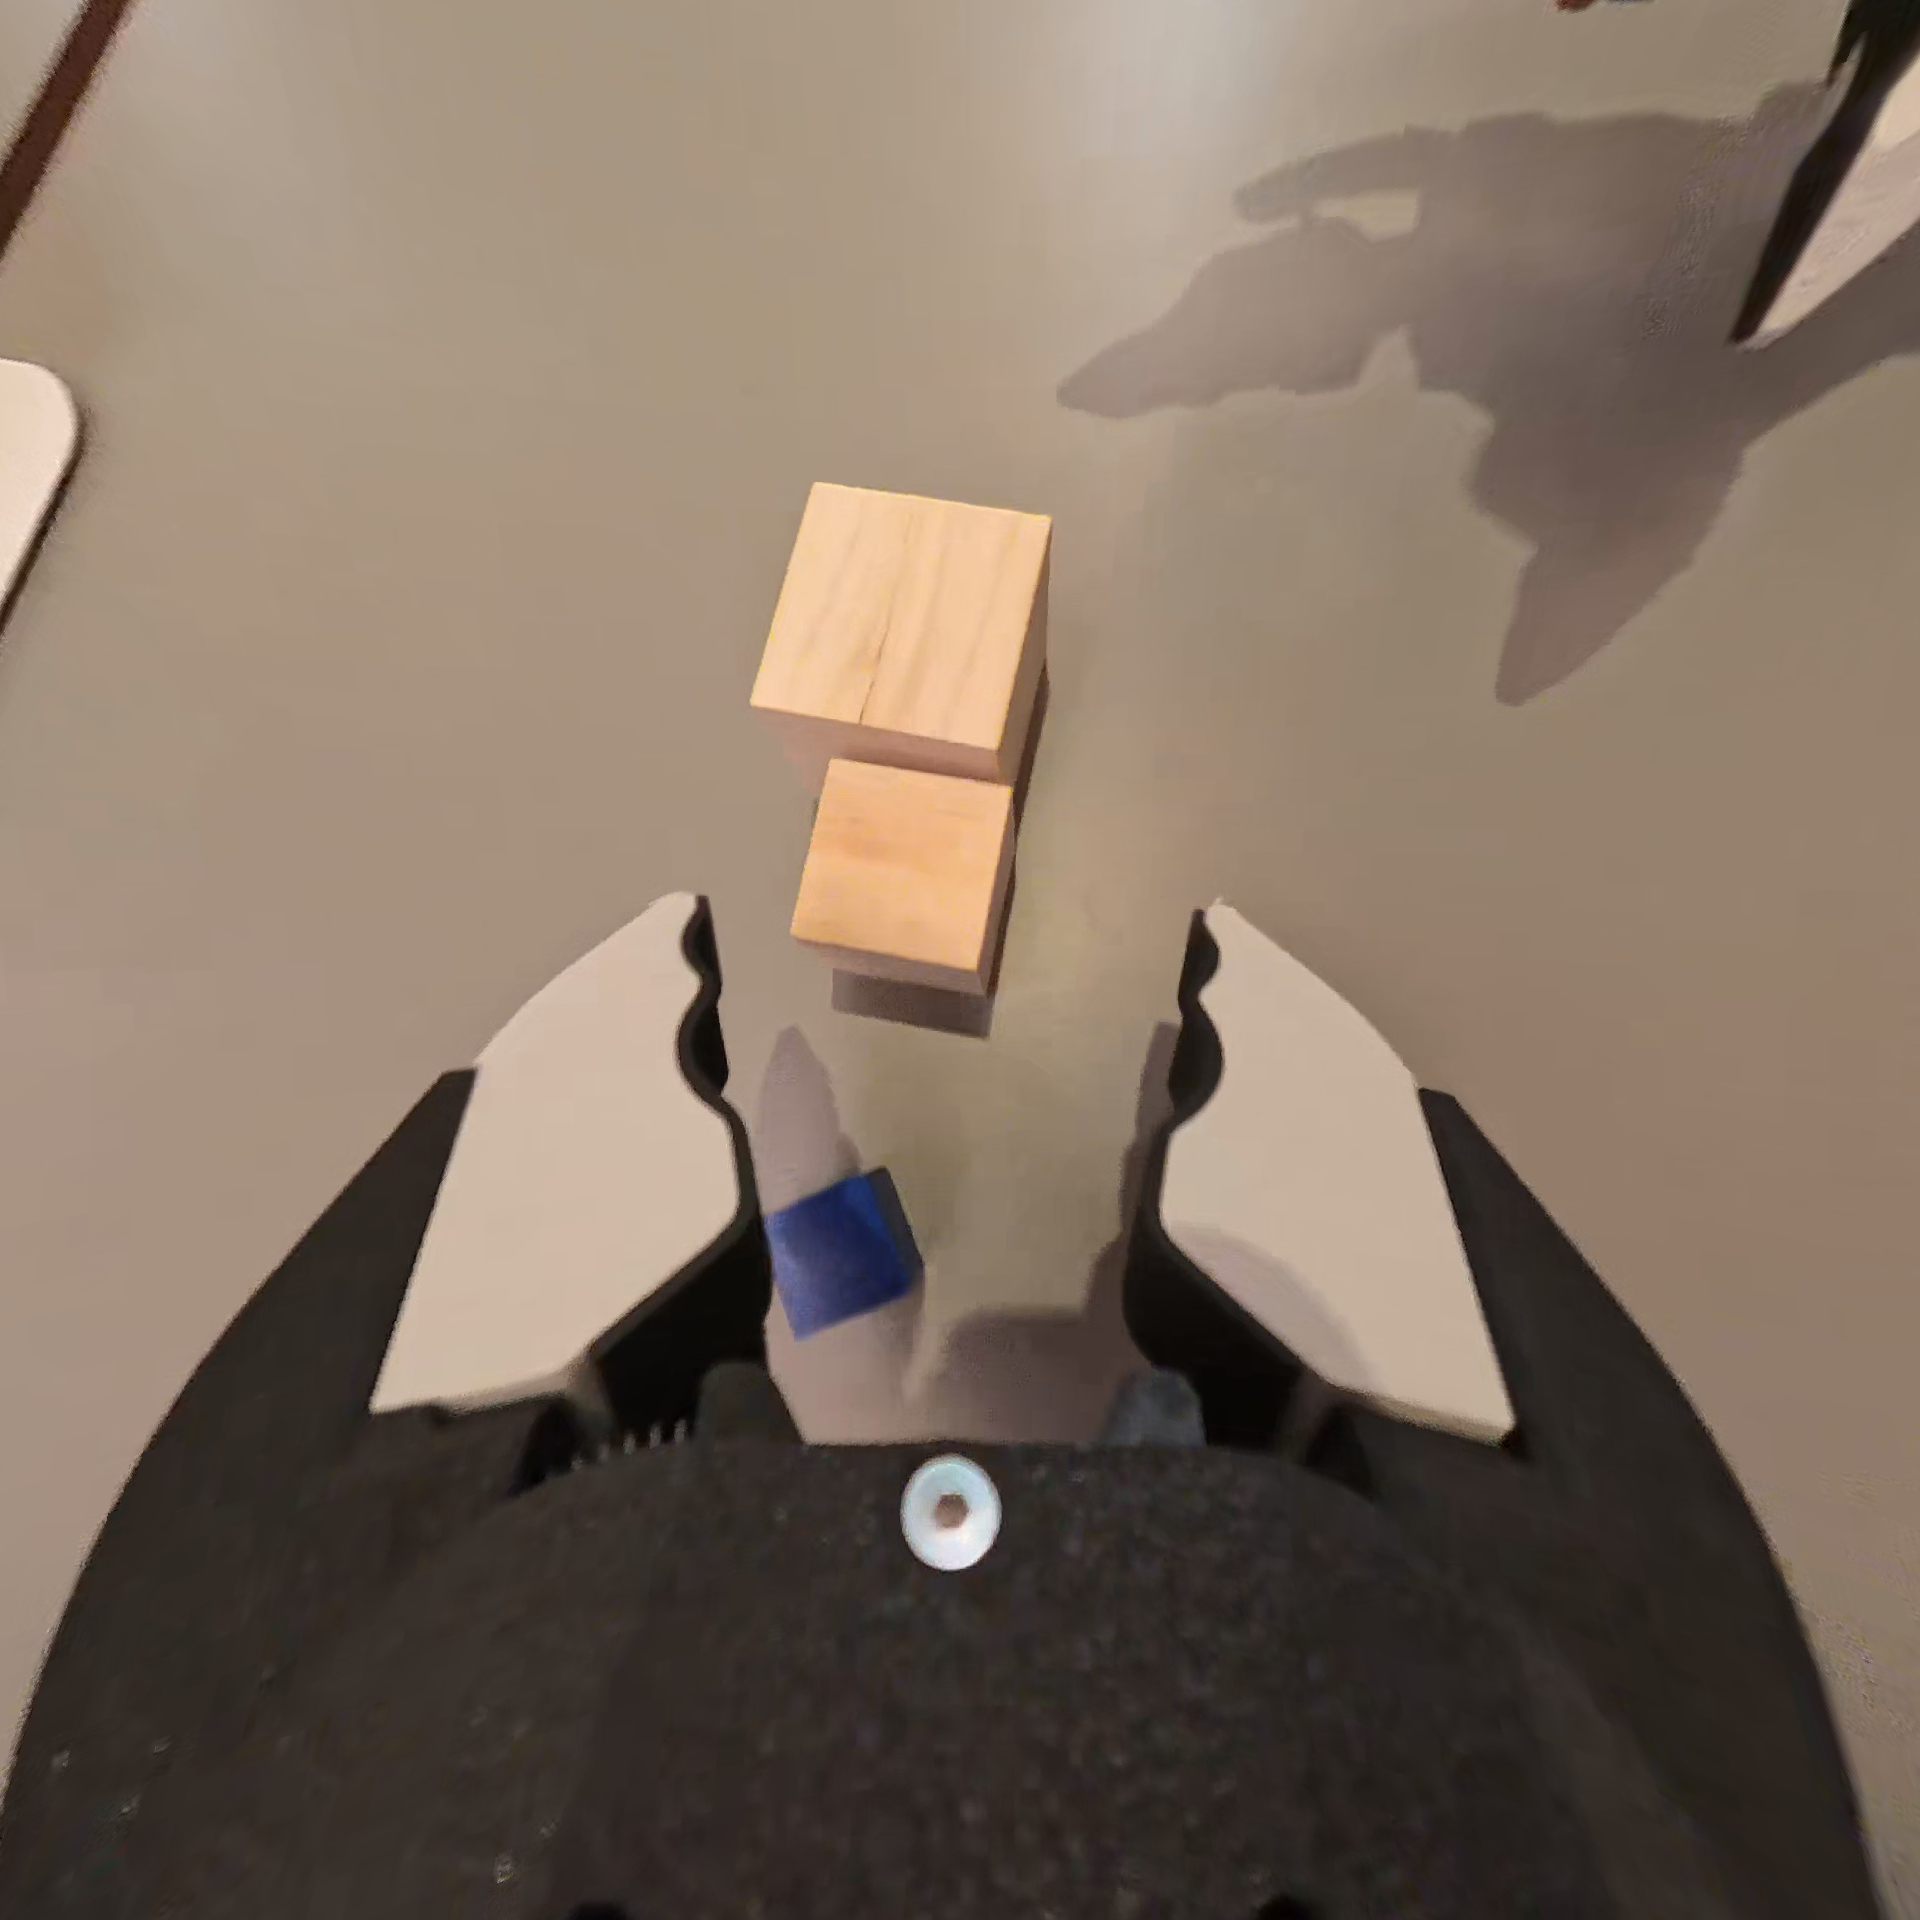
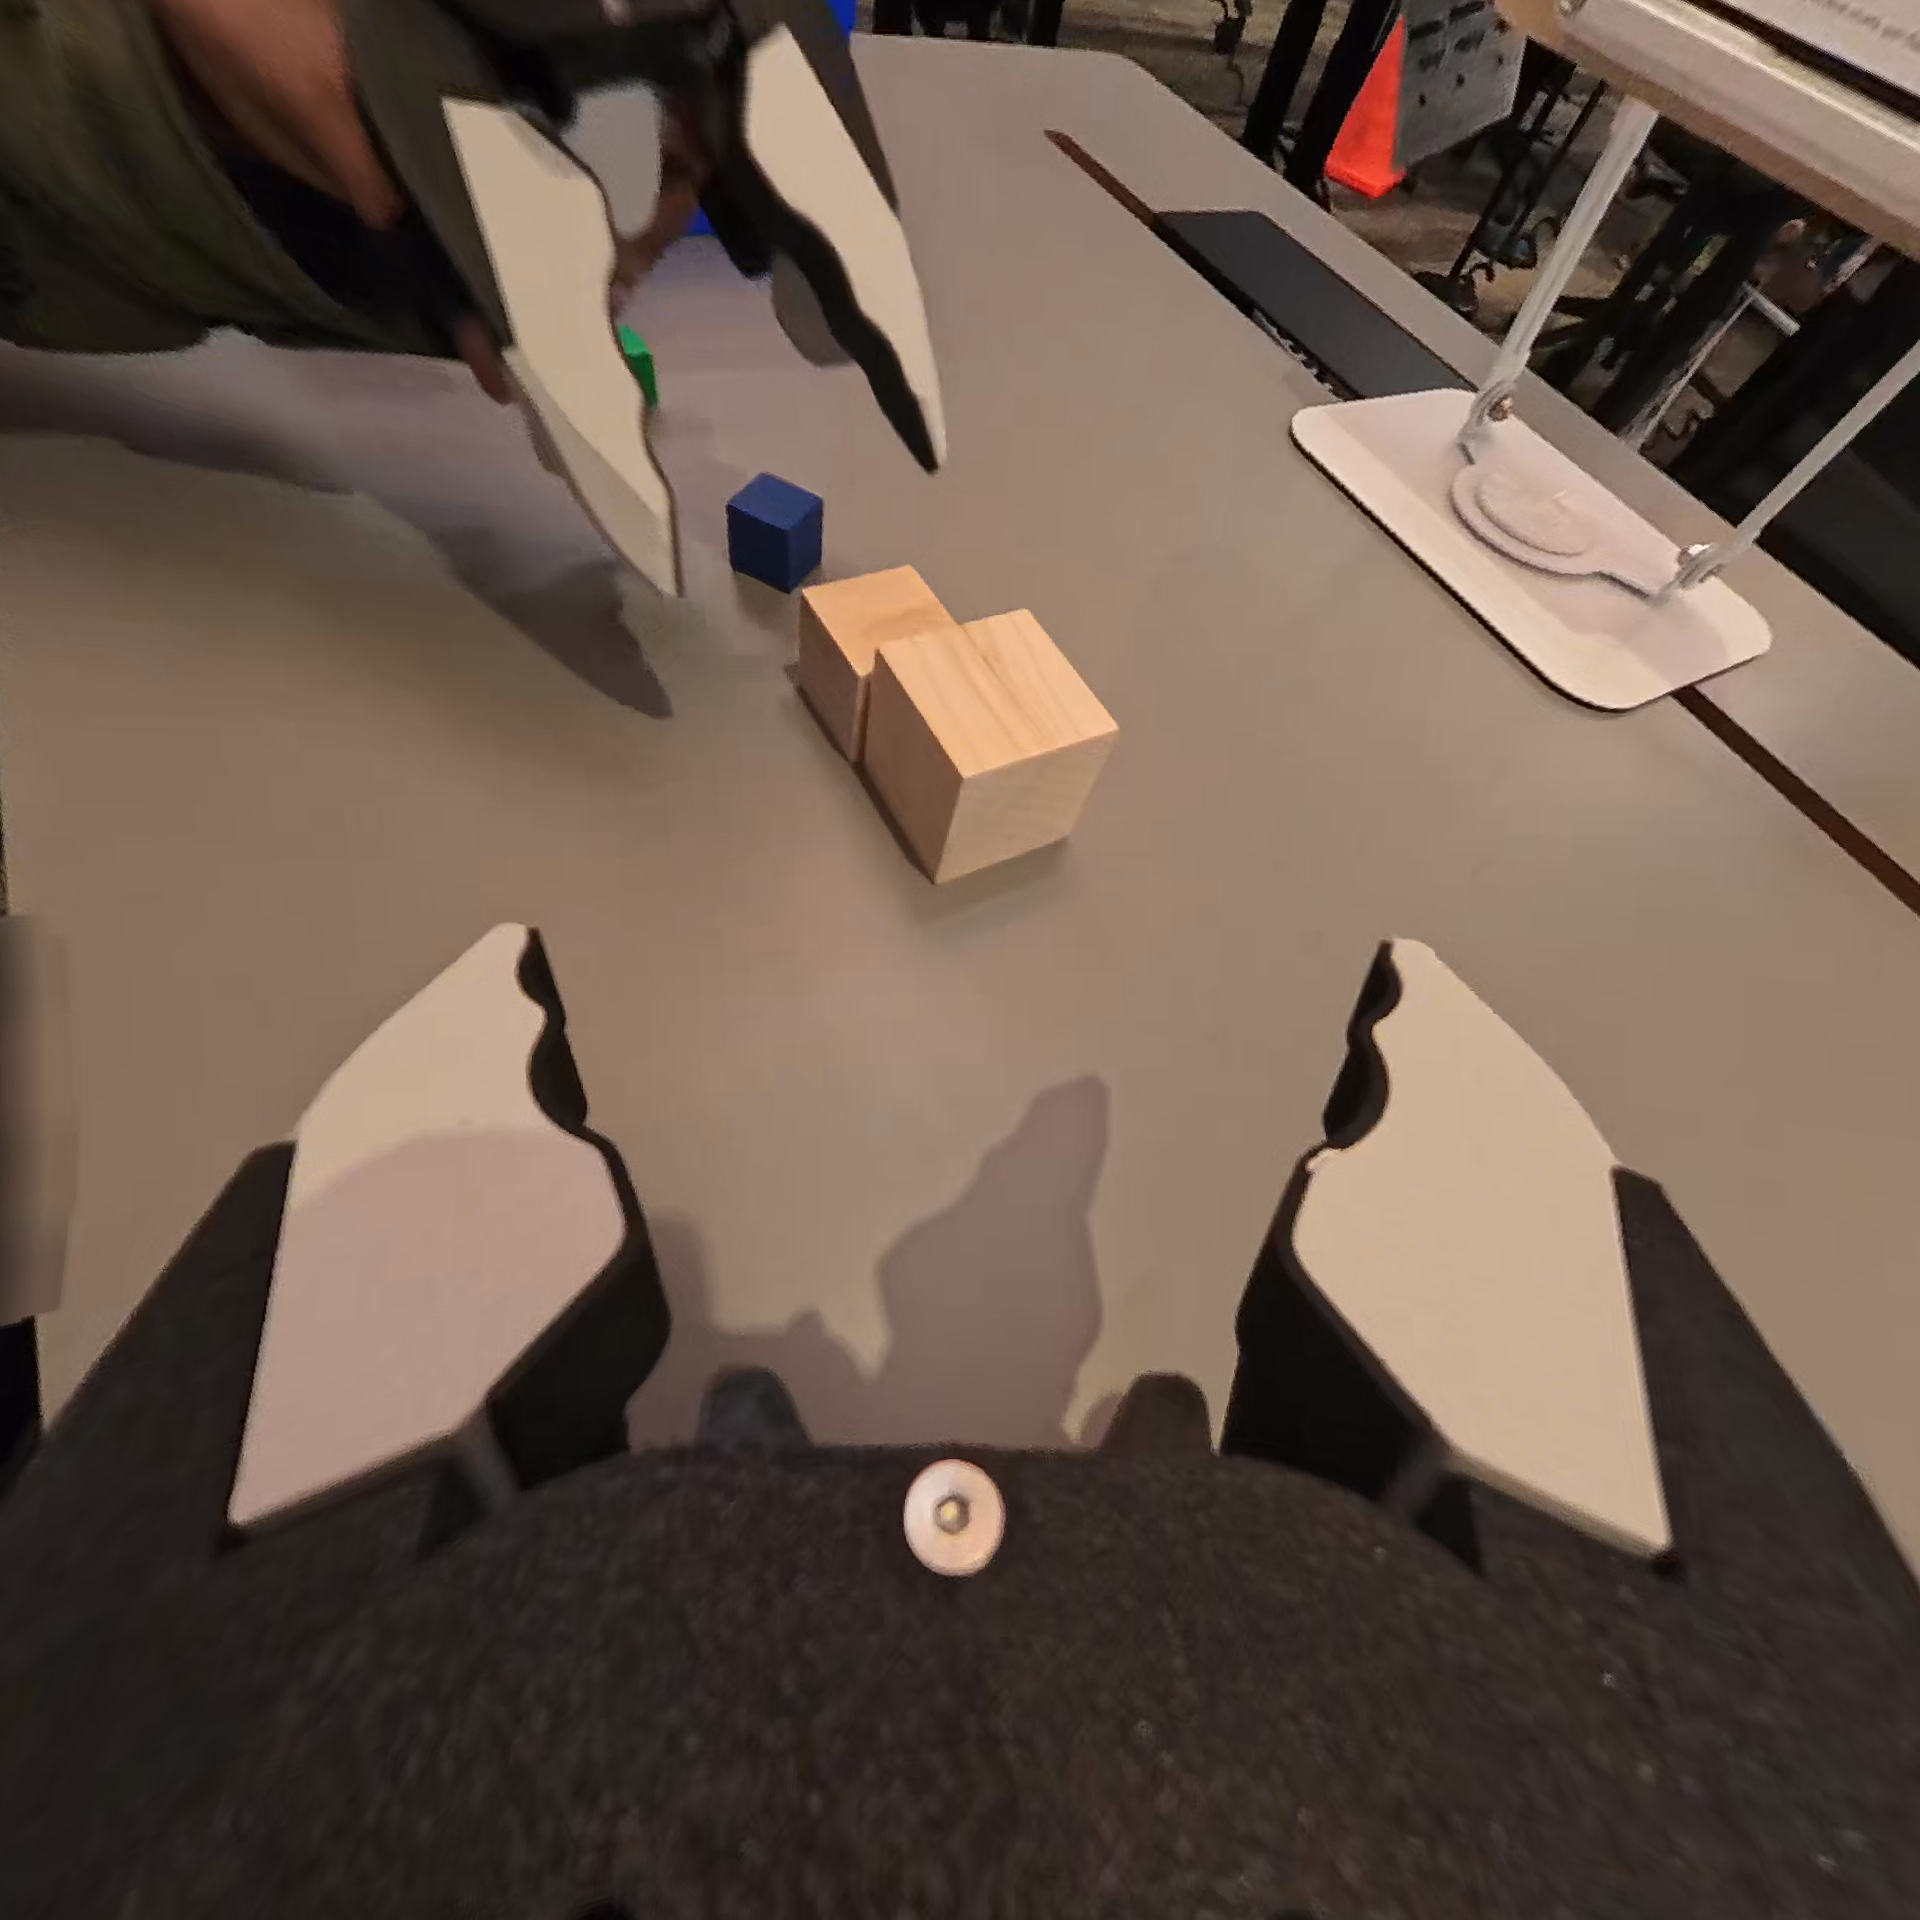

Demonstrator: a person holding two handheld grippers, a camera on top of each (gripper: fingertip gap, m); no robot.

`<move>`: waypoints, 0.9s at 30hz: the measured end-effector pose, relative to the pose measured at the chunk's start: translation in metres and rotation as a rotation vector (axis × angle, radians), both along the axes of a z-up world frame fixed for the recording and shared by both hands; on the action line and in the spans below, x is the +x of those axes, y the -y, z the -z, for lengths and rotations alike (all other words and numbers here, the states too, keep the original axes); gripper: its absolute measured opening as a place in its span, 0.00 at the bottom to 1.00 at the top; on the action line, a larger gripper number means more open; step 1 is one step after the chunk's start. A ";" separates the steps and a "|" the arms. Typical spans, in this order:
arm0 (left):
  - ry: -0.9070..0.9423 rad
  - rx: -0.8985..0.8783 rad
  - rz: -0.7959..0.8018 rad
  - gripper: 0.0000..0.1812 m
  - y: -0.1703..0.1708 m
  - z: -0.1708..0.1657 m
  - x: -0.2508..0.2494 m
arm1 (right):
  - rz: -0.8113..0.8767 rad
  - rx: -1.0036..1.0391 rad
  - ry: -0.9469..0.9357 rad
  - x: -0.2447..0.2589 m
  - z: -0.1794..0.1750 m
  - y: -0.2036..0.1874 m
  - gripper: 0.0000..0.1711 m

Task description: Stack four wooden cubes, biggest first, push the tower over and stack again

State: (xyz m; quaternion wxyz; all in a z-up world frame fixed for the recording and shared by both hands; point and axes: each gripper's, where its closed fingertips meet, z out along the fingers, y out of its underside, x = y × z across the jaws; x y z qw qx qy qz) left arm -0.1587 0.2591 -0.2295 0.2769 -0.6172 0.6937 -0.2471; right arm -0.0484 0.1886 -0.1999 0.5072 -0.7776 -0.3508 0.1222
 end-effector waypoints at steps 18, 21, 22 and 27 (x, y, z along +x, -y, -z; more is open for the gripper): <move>-0.110 -0.060 0.014 0.25 -0.015 0.033 0.003 | -0.020 -0.017 0.021 -0.003 0.007 0.004 0.80; -0.068 -0.075 -0.039 0.25 -0.024 0.013 -0.005 | -0.021 -0.011 0.020 -0.003 0.004 0.006 0.80; -0.053 -0.075 -0.053 0.25 -0.027 0.005 -0.006 | -0.022 -0.010 0.020 -0.003 0.004 0.006 0.79; -0.016 -0.076 -0.042 0.25 -0.023 -0.035 0.008 | -0.023 -0.008 0.019 -0.004 0.002 0.007 0.79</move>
